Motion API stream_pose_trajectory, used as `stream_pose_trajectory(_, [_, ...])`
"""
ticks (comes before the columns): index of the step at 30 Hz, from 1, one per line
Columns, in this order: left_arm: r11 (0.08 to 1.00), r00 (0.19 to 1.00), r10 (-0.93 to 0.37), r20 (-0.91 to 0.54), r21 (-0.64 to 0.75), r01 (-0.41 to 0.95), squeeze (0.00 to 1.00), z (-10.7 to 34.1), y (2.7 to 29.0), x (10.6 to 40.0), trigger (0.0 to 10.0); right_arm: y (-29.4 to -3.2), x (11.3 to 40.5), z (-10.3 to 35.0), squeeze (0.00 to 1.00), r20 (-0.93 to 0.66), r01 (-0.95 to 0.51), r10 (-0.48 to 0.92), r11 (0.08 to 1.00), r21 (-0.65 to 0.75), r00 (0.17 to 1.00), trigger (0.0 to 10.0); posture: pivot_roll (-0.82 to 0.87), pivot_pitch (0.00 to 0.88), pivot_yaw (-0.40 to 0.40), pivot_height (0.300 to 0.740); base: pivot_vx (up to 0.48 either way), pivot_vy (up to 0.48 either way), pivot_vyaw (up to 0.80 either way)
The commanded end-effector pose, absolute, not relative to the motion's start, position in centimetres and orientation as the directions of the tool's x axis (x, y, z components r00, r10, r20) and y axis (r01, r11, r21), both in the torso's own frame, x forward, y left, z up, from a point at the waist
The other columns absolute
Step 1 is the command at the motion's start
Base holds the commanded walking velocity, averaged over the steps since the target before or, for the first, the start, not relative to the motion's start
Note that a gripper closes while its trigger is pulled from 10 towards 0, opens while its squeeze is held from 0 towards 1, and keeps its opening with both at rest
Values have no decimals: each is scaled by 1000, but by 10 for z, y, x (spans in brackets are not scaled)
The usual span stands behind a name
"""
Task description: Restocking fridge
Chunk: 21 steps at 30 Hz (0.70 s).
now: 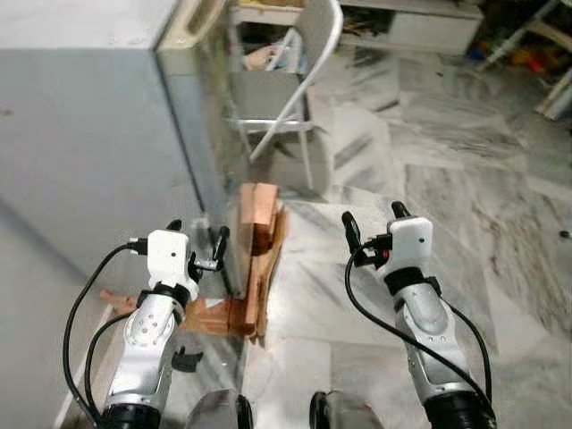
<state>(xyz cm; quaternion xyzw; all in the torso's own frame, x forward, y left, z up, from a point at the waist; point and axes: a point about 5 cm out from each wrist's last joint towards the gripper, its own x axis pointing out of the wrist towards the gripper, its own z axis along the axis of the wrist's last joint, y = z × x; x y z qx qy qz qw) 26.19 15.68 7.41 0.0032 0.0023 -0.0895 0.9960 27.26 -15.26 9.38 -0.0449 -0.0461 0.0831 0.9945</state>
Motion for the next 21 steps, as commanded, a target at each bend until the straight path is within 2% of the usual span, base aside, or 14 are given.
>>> stream_pose_trajectory(1, [979, 979, -202, 7, 9, 202, 0, 77, 154, 261, 10000, -155, 273, 94, 0, 86, -156, 164, 983, -100, 983, 10000, 46, 72, -9, 740, 0, 0, -800])
stream_pose_trajectory(3, [978, 978, -210, 9, 9, 210, 0, 78, 154, 261, 10000, -155, 273, 95, 0, 87, -156, 165, 983, -100, 983, 10000, 46, 73, -10, 740, 0, -172, -613])
stream_pose_trajectory(12, [978, 978, -207, 9, 8, 207, 0, 78, 153, 261, 10000, -154, 272, 95, 0, 87, -160, 170, 982, -104, 982, 10000, 43, 73, -11, 740, 0, -432, 0])
stream_pose_trajectory(21, [993, 993, -115, 5, 28, 115, 0, 76, 163, 261, 10000, -154, 272, 94, 0, 86, -166, 175, 980, -106, 981, 10000, 49, 77, -19, 740, 0, 0, 0])
